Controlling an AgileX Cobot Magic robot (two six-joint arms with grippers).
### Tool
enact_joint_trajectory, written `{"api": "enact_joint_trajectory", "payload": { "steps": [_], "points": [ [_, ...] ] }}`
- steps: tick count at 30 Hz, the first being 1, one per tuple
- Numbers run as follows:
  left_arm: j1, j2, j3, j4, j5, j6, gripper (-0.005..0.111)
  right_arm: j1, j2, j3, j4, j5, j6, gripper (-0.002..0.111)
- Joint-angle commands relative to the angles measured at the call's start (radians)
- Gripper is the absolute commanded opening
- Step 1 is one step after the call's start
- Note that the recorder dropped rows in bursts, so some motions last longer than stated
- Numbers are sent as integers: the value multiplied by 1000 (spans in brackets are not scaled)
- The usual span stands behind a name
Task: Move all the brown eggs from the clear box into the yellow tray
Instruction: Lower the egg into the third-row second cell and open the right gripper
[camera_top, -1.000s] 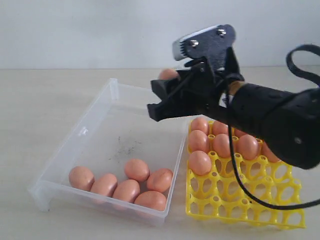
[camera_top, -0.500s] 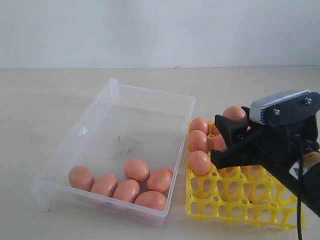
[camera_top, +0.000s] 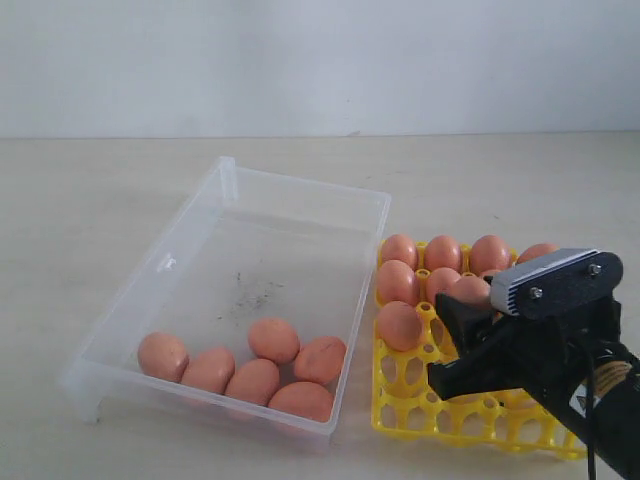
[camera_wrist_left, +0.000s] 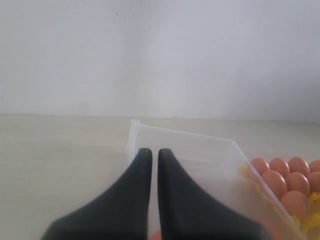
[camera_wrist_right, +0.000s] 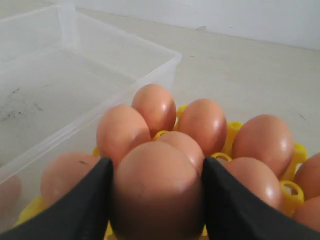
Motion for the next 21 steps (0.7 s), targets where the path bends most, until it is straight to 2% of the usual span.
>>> {"api": "enact_joint_trajectory", "payload": {
  "steps": [1,21],
  "points": [
    [-8,-3,3,-2,-5,-8,4,-5,49,-22,-21,-21,-5,0],
    [-8,-3,3,-2,-1,-8,4,-5,68,-51,-17,-21,8,0]
  ]
}}
